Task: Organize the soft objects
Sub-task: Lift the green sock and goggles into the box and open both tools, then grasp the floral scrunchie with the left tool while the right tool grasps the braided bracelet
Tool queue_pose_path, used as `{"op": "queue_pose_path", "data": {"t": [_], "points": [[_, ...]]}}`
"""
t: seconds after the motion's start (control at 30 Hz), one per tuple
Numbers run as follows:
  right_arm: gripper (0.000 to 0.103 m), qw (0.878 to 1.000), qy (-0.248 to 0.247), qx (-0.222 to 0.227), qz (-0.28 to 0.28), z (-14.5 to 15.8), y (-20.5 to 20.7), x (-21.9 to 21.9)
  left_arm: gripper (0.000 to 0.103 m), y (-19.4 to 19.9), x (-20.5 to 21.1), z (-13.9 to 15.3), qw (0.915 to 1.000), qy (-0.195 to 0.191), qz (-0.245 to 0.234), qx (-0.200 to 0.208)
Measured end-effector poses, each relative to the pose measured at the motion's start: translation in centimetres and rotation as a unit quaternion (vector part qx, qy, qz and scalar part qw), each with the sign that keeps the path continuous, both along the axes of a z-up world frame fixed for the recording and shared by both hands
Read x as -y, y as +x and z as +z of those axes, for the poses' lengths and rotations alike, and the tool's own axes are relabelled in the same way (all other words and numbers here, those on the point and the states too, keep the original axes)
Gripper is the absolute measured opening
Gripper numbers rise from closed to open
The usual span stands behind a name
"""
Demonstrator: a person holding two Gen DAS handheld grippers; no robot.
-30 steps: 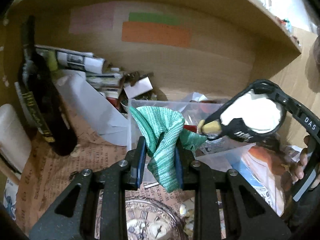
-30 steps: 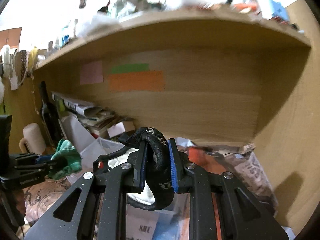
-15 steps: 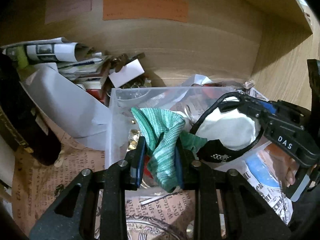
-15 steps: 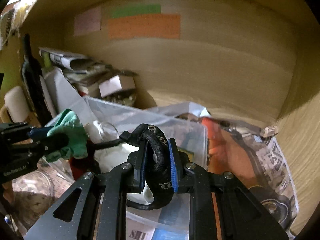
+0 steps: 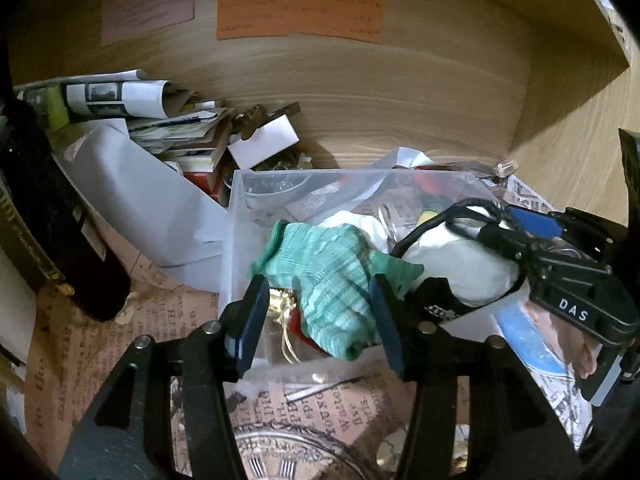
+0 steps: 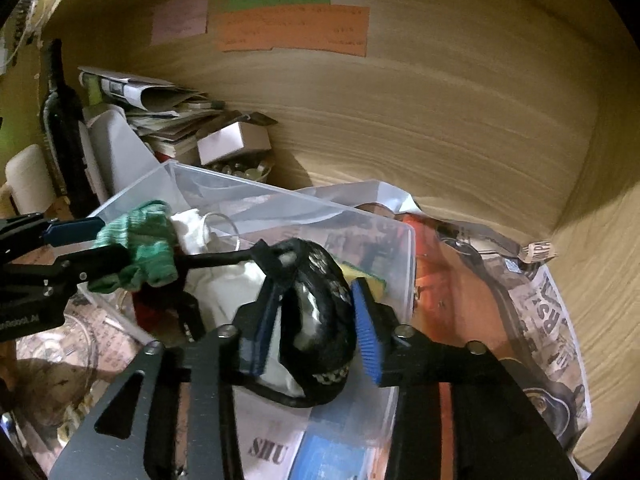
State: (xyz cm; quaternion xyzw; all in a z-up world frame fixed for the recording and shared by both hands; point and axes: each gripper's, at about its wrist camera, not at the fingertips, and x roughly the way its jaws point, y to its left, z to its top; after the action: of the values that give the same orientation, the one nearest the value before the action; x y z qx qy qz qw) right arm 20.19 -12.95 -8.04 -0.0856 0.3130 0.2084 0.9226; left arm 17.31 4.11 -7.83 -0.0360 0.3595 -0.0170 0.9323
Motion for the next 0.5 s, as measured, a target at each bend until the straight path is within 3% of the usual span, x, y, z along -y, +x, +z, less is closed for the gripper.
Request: {"op": "queue_pose_path", "data": {"t": [0.2,0.5], "points": [[0.059,1.0,0.005,0.021,0.001,1.2,-1.8,0.6,0.07,-2.2,0.1,1.6,0.9998,-0.003,-0.003,0.021],[0.081,0.997,0.053,0.058,0.006,3.9,-6.2,3.2,0.093,-5.8,1.2,3.4,0.9988,-0.007,-0.017,0.045]]}}
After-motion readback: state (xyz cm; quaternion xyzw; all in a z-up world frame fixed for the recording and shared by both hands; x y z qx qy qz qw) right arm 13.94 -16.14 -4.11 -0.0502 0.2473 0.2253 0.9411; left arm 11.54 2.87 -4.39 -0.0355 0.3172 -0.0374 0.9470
